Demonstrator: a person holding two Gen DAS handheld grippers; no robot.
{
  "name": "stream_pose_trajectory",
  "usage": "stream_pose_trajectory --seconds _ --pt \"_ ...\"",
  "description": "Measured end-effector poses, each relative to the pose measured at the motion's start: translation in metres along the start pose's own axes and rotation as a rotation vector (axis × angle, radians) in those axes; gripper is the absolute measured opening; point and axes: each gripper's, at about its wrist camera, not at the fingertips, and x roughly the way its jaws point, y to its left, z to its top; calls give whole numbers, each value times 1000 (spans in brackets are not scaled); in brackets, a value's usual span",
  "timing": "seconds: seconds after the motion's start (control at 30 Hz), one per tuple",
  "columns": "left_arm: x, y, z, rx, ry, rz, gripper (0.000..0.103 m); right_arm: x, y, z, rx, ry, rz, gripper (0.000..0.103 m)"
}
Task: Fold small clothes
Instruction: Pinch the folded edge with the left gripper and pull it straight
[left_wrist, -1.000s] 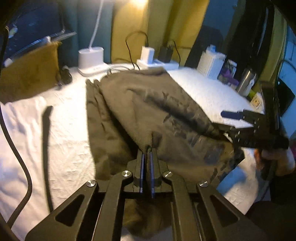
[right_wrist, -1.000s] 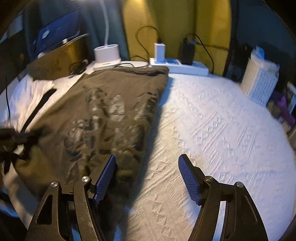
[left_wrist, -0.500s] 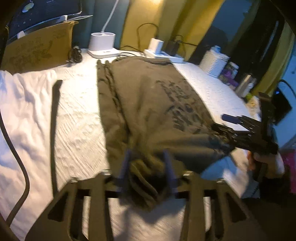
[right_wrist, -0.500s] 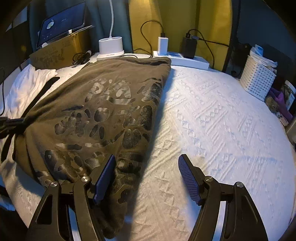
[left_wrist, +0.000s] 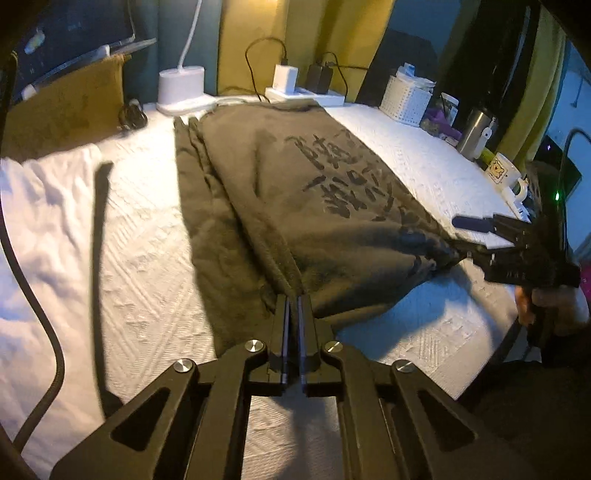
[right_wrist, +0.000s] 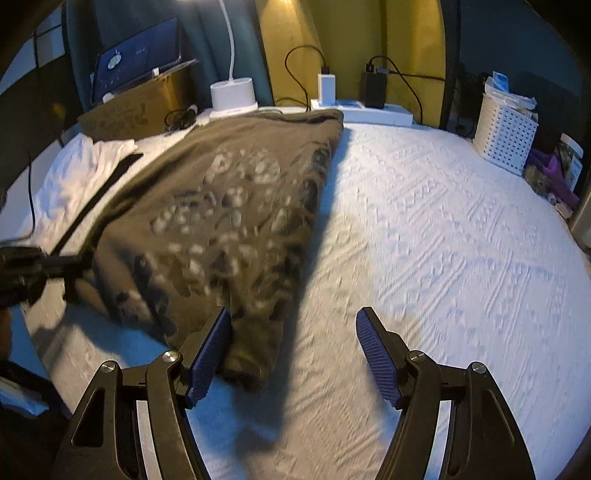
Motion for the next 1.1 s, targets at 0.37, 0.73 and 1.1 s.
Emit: stream_pose_trajectory --seconds 0.37,0.73,1.1 --pt "5 19 -13 44 62 95 1 -4 9 -23 -15 7 -34 76" --pt "-18 14 3 -3 14 57 12 -25 7 6 9 -66 -12 76" --pt "17 6 24 -55 16 51 57 18 44 8 -88 -6 4 76"
